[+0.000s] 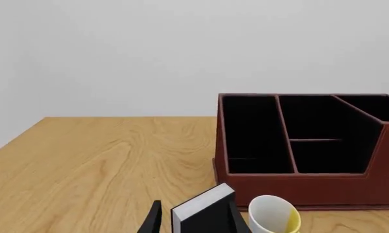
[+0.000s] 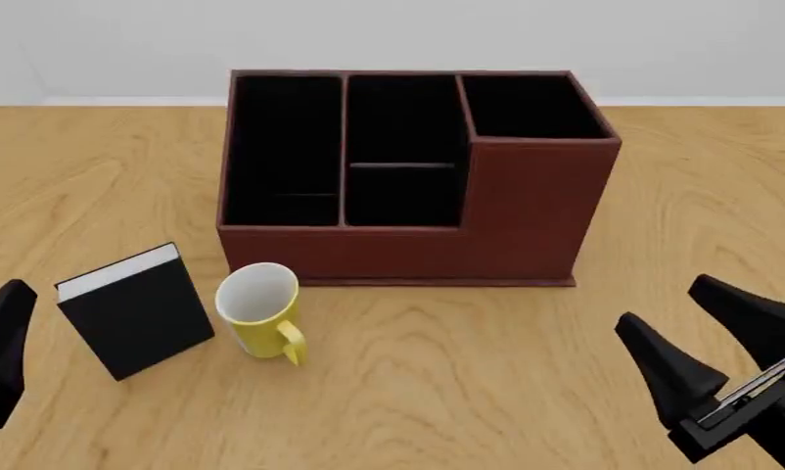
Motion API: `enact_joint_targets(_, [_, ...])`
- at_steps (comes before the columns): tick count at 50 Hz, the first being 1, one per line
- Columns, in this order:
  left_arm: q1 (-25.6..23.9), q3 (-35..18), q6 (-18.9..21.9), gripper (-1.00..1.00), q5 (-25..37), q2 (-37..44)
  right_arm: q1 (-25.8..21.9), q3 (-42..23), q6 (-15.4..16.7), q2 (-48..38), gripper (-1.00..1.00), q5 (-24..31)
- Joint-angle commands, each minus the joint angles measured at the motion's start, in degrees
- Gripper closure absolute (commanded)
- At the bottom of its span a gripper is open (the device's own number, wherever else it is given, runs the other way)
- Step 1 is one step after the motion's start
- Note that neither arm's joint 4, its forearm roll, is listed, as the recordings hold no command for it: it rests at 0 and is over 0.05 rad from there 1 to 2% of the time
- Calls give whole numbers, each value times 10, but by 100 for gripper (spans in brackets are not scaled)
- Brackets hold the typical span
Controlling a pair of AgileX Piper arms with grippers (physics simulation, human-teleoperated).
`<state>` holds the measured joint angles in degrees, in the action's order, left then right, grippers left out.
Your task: Pick up the yellow and white mug and place it to the right of the caddy.
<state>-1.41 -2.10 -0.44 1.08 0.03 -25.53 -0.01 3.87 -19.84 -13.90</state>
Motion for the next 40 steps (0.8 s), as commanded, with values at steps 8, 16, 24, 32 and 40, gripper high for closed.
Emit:
enact_joint_targets(8, [1,-20,4,-100,10,0,-63,0,2,-170,-100,-156])
enact_joint_targets(16, [5,-34,4,-100,20,0,-84,0,4,-237,-100,-219])
enact_joint_targets(24, [8,-50,7,-100,32,0,-104,0,4,-306,-100,-288])
enact_joint_targets(32, [10,-59,9,-100,38,0,-127,0,0,-381,-100,-360])
enact_joint_targets(40, [11,-69,6,-100,46,0,-149,0,-8,-439,-100,-414])
